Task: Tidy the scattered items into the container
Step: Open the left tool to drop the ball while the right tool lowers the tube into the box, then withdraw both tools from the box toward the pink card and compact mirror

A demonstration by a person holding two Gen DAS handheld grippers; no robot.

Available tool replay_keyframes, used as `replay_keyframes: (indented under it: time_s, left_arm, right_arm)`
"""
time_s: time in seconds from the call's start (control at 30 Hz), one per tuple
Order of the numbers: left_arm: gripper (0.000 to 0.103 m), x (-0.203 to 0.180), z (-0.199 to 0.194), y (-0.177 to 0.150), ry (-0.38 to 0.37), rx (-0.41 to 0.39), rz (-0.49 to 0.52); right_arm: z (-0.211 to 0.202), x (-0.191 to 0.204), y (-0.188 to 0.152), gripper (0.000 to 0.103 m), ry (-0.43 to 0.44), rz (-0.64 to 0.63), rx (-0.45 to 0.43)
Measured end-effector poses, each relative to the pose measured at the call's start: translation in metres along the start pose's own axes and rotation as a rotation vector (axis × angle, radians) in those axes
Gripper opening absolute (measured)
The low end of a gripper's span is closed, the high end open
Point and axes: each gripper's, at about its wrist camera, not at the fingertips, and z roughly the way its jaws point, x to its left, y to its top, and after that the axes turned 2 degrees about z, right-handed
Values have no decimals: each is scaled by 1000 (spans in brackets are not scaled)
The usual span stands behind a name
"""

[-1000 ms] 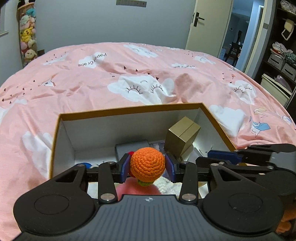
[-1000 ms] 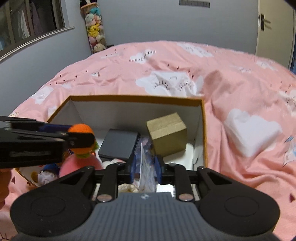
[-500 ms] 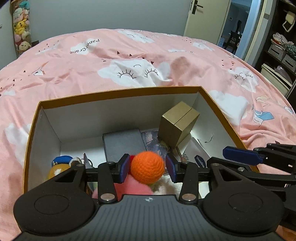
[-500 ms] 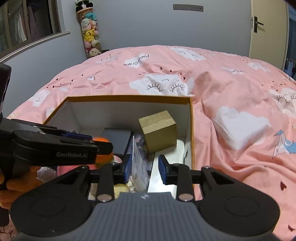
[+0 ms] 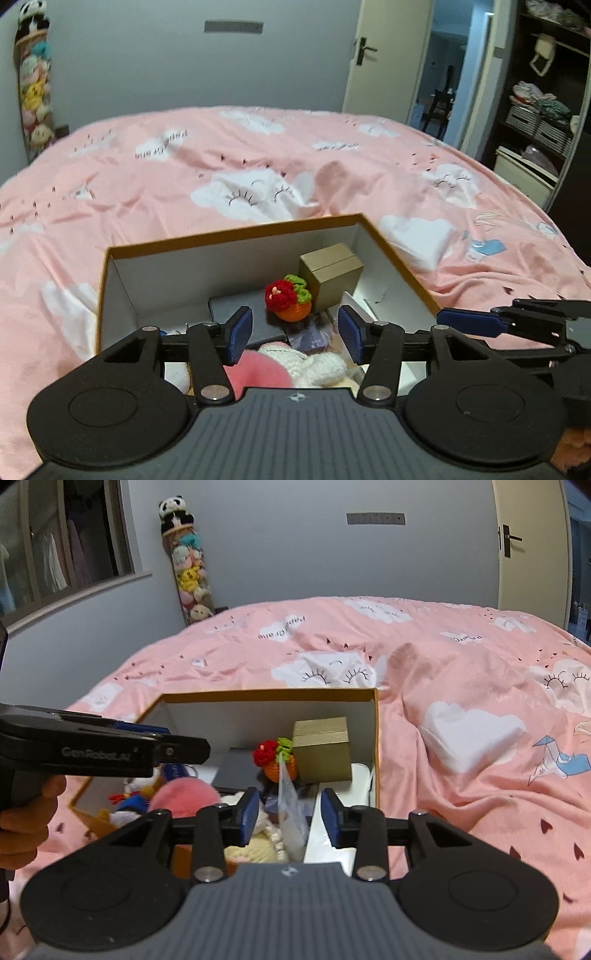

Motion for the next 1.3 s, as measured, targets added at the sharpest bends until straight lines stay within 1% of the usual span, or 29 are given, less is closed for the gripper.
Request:
replay_keyframes:
  time_s: [0.17,0.3,0.43,0.53,0.67,0.7,0.77,0.83,0.87,1.07,1.17,1.23,1.3]
  left_arm:
    - [60,-7,-29,-13,-22,-22,18]
    - [60,-14,-41,-28,-35,9,32]
    - [60,-17,-39,-46,-50,93,18]
    - [60,-19,-32,-62,-44,164,39]
    - [60,-17,-17,-80,-37,278,65]
    - [61,-15,-14,-83,-34,296,63]
    - [62,-10,-8,-89,-34,332,48]
    - [66,-5,-2,-95,-46,370,26]
    - [66,-3,1,-97,-50,389,16]
    - [68,4,18,-110,-23,461,17]
    - [70,5,29,-116,-38,505,15]
    - [77,7,32,-119,-47,510,9]
    - [78,10,33,-120,-62,512,-9]
  right_arm:
    - [-24,0,-12,42,23,6,-9]
    - [-31,1,-25,43,38,9,26]
    - [-27,2,-38,45,57,4,90]
    - [-18,3,-49,46,62,10,144]
    - [-1,3,-60,48,83,32,244]
    - [3,3,-63,51,89,35,266]
    - [10,2,-69,52,99,46,309]
    - [17,0,-74,56,105,58,349]
    - [21,-1,-77,56,107,64,374]
    - [36,0,-90,56,113,58,467]
    - [44,2,-97,56,113,43,512]
    - [49,2,-101,56,112,46,534]
    - [54,2,-104,56,113,46,548]
